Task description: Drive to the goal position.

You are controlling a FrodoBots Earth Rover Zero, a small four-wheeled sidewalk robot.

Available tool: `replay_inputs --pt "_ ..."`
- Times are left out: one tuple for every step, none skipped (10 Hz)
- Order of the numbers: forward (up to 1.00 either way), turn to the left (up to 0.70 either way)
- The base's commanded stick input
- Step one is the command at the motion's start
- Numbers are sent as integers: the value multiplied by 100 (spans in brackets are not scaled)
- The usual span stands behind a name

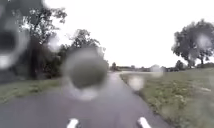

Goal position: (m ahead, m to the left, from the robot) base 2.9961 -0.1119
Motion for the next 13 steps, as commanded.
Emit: replay_inputs --pt "70 0" --pt "70 0" --pt "70 0" --pt "70 0" --pt "70 0" --pt "70 0" --pt "70 0" --pt "70 0" --pt "70 0" --pt "70 0" --pt "70 0" --pt "70 0" --pt "70 0"
